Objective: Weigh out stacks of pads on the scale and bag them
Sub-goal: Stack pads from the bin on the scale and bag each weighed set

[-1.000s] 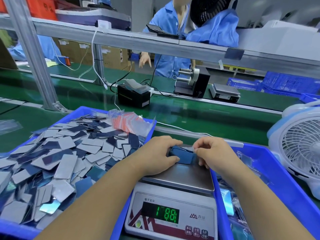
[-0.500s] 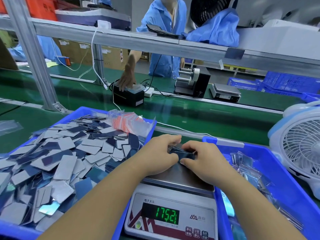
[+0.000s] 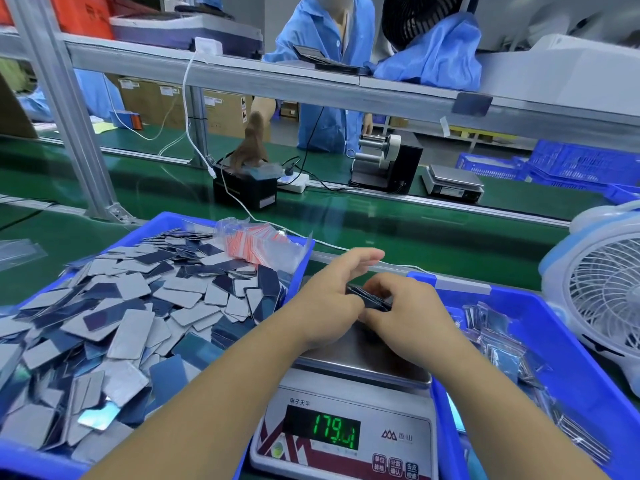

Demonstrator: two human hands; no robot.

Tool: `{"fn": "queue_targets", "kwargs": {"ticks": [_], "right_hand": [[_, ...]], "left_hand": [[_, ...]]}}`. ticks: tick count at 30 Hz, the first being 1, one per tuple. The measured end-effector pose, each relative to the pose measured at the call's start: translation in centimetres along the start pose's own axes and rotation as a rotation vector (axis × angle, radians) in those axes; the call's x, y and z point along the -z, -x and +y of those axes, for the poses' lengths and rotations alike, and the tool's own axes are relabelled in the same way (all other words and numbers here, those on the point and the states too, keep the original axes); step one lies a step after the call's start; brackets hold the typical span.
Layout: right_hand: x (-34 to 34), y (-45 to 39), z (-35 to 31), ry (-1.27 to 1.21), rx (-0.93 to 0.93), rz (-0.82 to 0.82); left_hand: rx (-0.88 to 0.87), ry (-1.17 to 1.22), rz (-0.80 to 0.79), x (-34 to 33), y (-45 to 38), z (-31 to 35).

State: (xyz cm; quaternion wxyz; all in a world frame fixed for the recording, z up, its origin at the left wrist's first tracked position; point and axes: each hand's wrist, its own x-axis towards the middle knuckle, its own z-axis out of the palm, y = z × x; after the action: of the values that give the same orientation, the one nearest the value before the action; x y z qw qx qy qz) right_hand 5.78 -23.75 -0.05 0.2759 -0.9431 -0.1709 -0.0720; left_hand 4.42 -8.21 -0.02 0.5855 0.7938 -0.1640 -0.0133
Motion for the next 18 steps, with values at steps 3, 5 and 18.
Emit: {"fn": "queue_targets", "kwargs": {"ticks": [3, 5, 18], "right_hand": [[0.1, 0.0, 0.0, 0.011, -0.014, -0.024], [0.1, 0.0, 0.2, 0.030, -0.042, -0.062], [0.3, 0.1, 0.2, 0.058, -0.049, -0.037]], "left_hand": [[0.061, -0.511, -0.106, 0.2, 0.0, -0.6], [0.106, -0.782, -0.186, 0.5, 0.1, -0.9], [0.122, -0.733, -0.289, 0.0, 0.8, -0.7]]}}
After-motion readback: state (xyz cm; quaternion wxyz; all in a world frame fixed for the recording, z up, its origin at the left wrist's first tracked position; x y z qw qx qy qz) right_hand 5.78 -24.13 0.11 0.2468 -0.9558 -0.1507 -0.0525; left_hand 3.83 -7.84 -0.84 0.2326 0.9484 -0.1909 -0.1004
